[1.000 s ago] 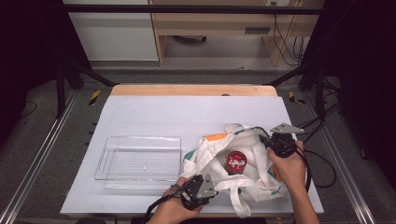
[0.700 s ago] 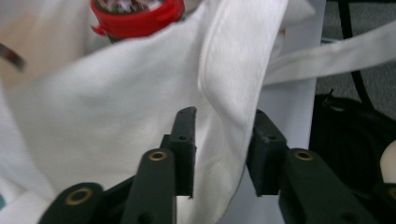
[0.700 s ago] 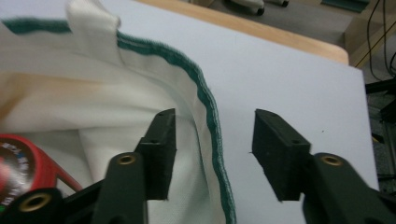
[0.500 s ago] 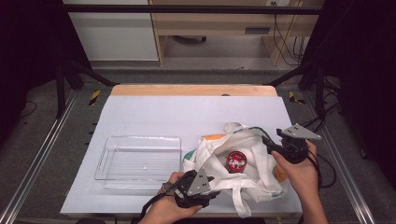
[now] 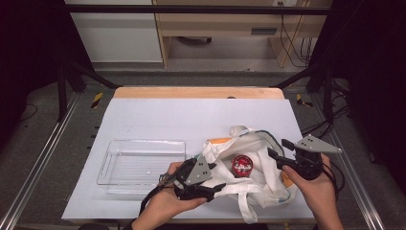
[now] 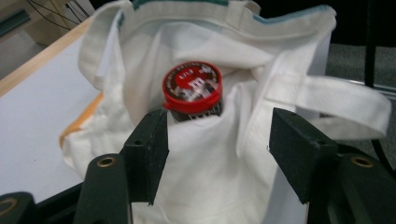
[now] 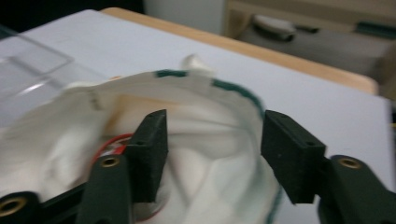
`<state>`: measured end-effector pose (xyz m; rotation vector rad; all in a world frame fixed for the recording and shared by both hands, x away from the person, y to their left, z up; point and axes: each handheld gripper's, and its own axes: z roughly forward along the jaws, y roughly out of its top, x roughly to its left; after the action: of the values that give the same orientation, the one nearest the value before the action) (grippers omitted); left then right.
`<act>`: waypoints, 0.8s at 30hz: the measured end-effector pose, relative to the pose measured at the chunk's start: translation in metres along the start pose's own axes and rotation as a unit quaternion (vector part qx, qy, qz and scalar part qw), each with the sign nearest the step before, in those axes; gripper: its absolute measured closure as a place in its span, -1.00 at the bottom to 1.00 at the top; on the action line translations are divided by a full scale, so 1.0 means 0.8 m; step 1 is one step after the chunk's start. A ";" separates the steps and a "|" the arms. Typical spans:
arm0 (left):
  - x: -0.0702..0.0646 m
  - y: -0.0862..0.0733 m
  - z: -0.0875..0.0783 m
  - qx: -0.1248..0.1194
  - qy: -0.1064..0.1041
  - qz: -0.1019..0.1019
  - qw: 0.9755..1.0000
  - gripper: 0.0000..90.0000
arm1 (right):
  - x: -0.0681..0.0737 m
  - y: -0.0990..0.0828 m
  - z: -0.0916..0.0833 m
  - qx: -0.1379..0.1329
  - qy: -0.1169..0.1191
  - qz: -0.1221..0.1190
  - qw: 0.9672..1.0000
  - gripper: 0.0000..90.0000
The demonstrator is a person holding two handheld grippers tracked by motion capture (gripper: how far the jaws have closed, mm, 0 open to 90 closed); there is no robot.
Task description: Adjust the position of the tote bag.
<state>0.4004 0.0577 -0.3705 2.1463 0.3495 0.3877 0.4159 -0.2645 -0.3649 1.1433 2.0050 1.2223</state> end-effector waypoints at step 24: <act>0.071 0.056 0.119 0.085 0.032 0.051 0.995 0.05 | 0.051 -0.015 0.029 0.063 0.081 -0.073 0.992 0.74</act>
<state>0.4948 -0.0155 -0.3772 2.3286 0.3194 0.5012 0.4082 -0.2218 -0.3865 0.9606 2.2718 1.1605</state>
